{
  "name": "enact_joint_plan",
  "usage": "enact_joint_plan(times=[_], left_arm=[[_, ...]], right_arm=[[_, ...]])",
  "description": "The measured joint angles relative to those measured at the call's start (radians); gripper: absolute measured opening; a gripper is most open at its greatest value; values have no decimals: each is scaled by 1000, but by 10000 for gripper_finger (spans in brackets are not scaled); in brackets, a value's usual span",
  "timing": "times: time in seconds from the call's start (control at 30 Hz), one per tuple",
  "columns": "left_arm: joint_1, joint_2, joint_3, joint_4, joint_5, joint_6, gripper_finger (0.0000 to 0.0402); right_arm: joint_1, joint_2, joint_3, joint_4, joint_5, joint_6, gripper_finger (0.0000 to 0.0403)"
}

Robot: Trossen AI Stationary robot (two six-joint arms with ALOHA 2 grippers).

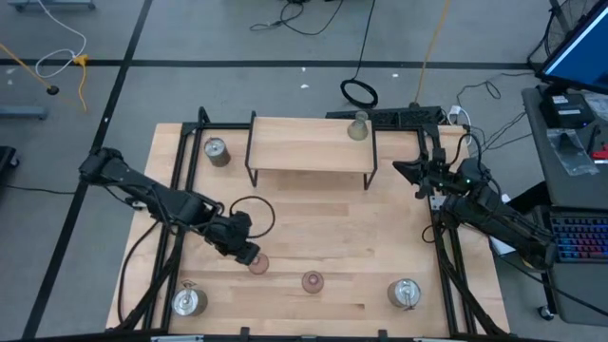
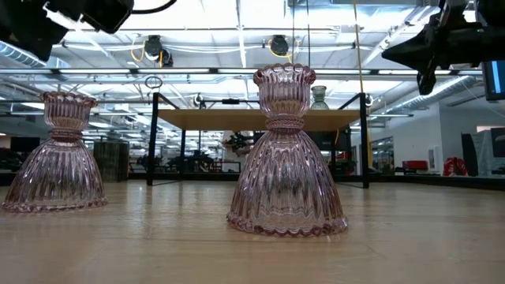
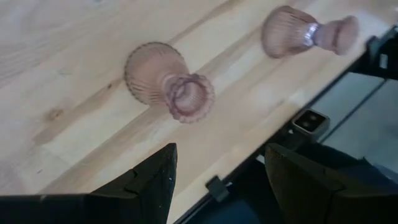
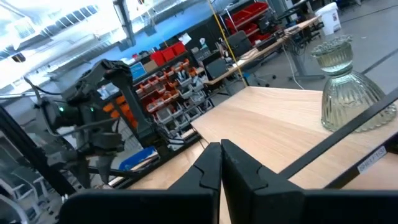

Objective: Pick & Place candle stick holders
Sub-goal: Put the left pink candle holder on the shelf

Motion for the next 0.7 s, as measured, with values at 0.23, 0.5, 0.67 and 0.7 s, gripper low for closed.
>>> enact_joint_plan(times=[0.23, 0.5, 0.67, 0.7], left_arm=[[0, 63, 0, -37, -12, -13, 243], [0, 133, 0, -63, -11, -5, 243], [0, 146, 0, -63, -32, 24, 243], [0, 146, 0, -62, -42, 28, 243]], right_arm=[[0, 0, 0, 1, -26, 14, 0], [0, 0, 0, 1, -25, 22, 0], [0, 0, 0, 1, -26, 25, 0], [0, 0, 0, 1, -26, 25, 0]])
